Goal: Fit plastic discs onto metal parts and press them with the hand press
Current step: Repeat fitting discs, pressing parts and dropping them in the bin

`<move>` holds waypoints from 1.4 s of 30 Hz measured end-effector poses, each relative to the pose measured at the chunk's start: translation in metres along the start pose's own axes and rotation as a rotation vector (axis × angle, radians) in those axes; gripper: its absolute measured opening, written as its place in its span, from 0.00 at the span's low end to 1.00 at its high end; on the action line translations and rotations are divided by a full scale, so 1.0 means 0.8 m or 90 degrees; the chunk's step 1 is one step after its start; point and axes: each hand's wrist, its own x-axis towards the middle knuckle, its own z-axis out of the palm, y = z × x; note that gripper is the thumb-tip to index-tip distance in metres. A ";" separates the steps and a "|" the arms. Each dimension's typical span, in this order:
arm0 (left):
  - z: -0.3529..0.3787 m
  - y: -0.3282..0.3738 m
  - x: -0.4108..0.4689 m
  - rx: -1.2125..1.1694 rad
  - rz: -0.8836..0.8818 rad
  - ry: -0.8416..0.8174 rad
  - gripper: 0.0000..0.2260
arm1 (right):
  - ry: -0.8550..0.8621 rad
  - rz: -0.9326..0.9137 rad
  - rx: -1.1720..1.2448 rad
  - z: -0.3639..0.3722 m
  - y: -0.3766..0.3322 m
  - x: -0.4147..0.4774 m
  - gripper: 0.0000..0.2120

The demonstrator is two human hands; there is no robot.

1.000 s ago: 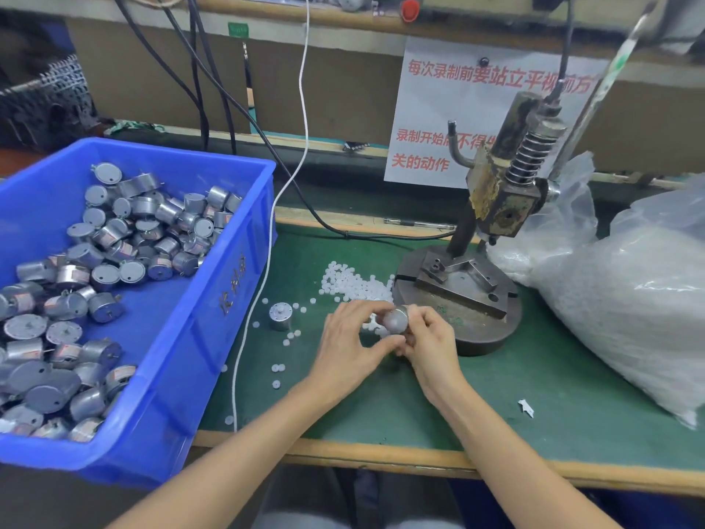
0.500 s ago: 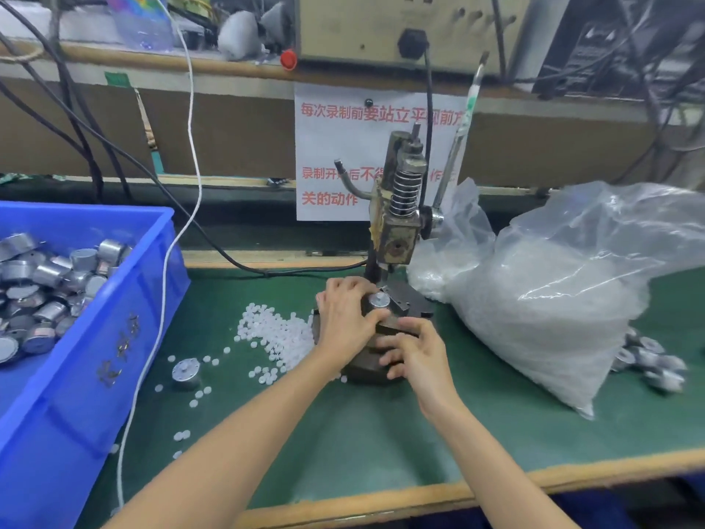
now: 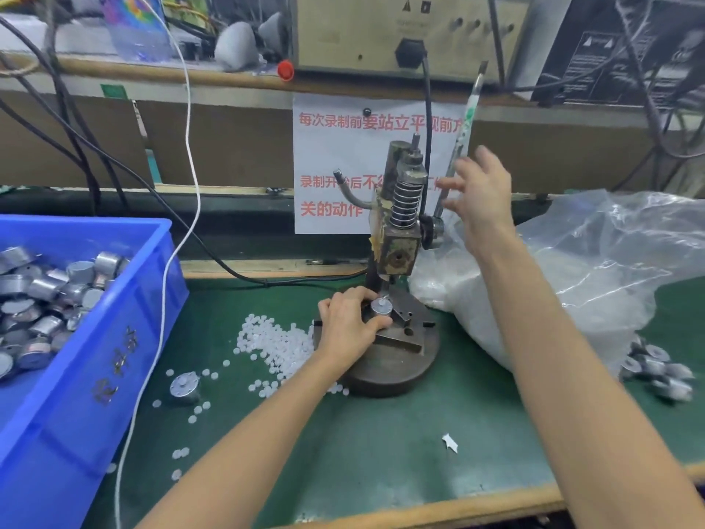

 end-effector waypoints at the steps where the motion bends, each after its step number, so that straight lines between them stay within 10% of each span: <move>1: 0.001 -0.001 -0.001 -0.003 0.000 0.001 0.17 | -0.035 0.019 0.005 0.002 -0.009 0.009 0.24; 6: 0.004 -0.004 -0.003 -0.017 0.010 0.019 0.17 | 0.052 -0.133 0.058 0.000 0.007 -0.029 0.03; 16: 0.006 -0.006 -0.004 -0.018 0.024 0.029 0.17 | 0.089 -0.218 0.215 0.006 0.039 -0.087 0.07; 24: 0.008 -0.006 -0.007 0.010 0.030 0.027 0.15 | -0.006 -0.099 0.102 0.018 0.030 -0.037 0.20; 29: 0.007 -0.004 -0.009 0.016 0.029 0.028 0.16 | 0.147 -0.070 0.050 -0.014 0.106 -0.095 0.13; 34: 0.001 -0.006 -0.025 0.082 0.113 0.069 0.17 | -0.024 0.104 -0.141 -0.037 0.183 -0.156 0.11; 42: 0.016 0.048 -0.089 -0.053 0.212 -0.027 0.13 | -0.139 0.126 0.015 -0.073 0.173 -0.197 0.12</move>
